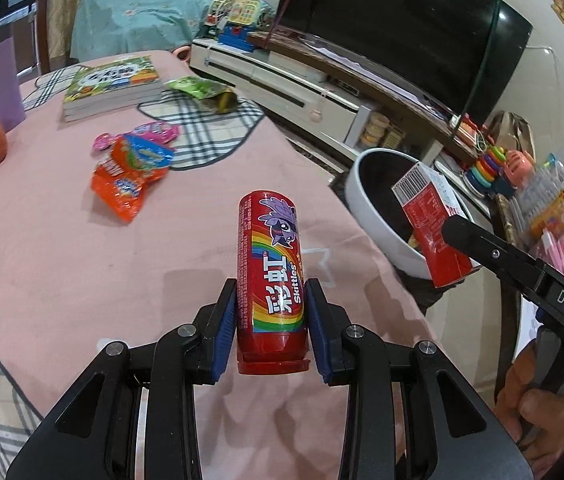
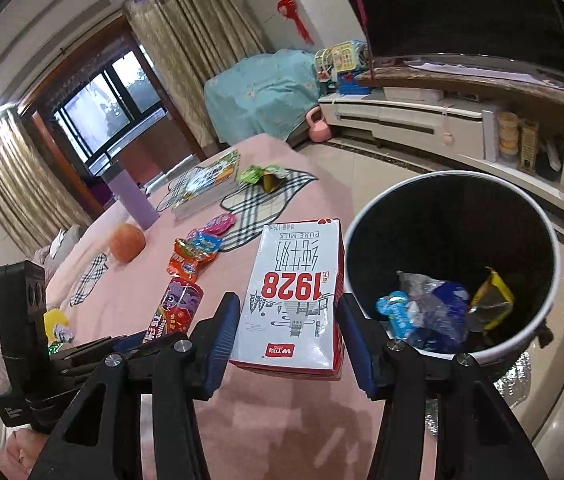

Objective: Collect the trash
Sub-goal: 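Carry the Skittles tube and milk carton over the bin and release both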

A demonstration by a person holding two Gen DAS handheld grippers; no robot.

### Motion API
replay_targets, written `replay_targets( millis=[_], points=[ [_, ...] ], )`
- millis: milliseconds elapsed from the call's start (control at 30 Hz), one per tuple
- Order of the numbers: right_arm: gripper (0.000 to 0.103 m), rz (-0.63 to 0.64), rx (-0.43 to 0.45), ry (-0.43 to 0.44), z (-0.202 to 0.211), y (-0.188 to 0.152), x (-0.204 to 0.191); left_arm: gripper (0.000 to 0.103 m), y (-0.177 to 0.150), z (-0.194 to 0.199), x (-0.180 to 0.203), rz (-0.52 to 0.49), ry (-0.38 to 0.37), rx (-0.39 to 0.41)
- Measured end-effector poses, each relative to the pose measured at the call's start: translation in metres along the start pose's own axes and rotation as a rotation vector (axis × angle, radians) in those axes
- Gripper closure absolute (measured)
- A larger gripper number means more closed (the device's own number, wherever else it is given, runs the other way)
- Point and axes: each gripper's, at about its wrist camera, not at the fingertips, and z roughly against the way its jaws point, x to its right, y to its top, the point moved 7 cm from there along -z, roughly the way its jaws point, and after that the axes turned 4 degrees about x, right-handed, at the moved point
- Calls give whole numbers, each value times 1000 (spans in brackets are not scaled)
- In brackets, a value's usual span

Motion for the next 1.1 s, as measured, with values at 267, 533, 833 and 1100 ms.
replay_targets(
  millis=[267,533,833,1100],
  points=[
    [51,-32,29,-39,17,4,27,72,3,-5,34,-55,-25,-10],
    [51,-75,57,-80,28,10,56,72,17,-9,66,-114,-52,-4],
    [51,-92,60,-102,28,16,78,72,29,-18,95,-157,-78,-3],
    [51,-106,54,-120,25,20,97,72,35,-31,110,-182,-90,-14]
  ],
)
